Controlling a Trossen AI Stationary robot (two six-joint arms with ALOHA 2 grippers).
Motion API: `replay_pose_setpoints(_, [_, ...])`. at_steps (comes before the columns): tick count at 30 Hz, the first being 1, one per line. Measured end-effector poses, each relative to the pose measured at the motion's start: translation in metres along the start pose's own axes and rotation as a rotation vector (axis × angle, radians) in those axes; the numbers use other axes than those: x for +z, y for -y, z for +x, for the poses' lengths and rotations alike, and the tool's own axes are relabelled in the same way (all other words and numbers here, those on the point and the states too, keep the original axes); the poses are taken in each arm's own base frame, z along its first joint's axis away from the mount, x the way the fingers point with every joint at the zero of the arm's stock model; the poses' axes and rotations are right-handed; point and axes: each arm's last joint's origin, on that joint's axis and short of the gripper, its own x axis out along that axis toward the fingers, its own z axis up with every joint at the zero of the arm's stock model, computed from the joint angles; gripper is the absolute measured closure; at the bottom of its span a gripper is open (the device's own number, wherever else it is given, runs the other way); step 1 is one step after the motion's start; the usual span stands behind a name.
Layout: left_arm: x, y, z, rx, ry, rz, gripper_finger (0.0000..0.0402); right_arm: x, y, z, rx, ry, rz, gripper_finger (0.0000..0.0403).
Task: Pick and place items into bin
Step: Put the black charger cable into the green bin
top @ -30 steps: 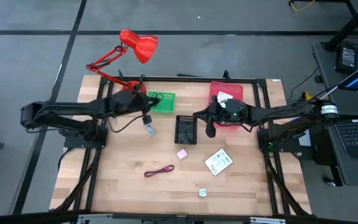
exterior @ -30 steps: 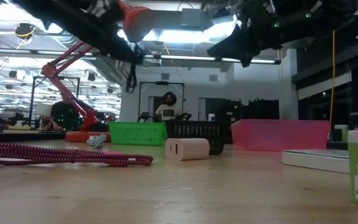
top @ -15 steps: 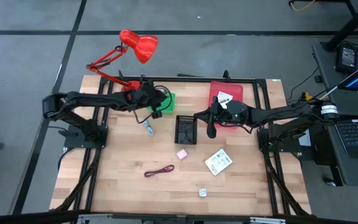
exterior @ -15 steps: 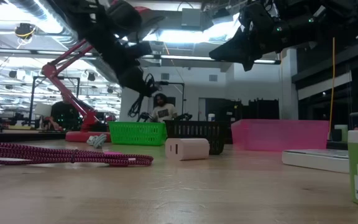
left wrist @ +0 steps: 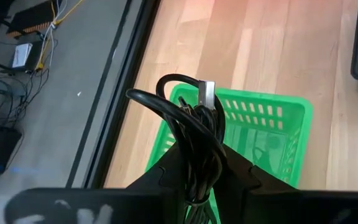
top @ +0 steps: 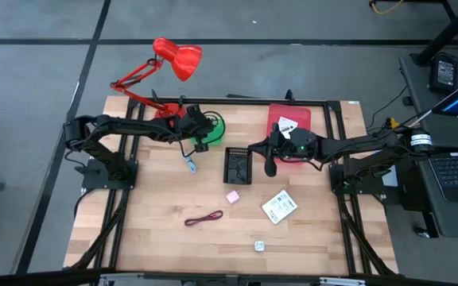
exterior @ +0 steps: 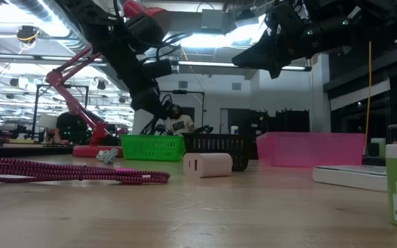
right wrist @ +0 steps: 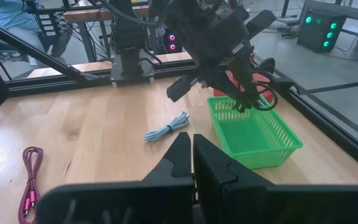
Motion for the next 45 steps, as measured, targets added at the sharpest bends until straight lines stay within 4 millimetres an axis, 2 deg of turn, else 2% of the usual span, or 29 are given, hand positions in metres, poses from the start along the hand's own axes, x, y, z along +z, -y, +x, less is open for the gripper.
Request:
replay_pose_setpoints(6, [0.0, -0.001, 0.0, 0.028, -0.011, 0.001, 0.0312, 0.0, 0.0, 0.0, 0.0, 0.0, 0.003, 0.0402])
replay_pose_setpoints(18, [-0.001, 0.0, 0.0, 0.021, -0.015, -0.013, 0.0312, 0.0, 0.0, 0.0, 0.0, -0.001, 0.008, 0.0402])
replay_pose_setpoints(32, [-0.007, 0.002, 0.0, -0.006, -0.066, -0.031, 0.0275, 0.0, 0.0, 0.0, 0.001, -0.002, 0.015, 0.0402])
replay_pose_setpoints(45, [-0.016, -0.004, 0.002, -0.007, -0.142, -0.045, 0.0276, -0.001, -0.007, 0.0, 0.026, -0.003, 0.005, 0.0402])
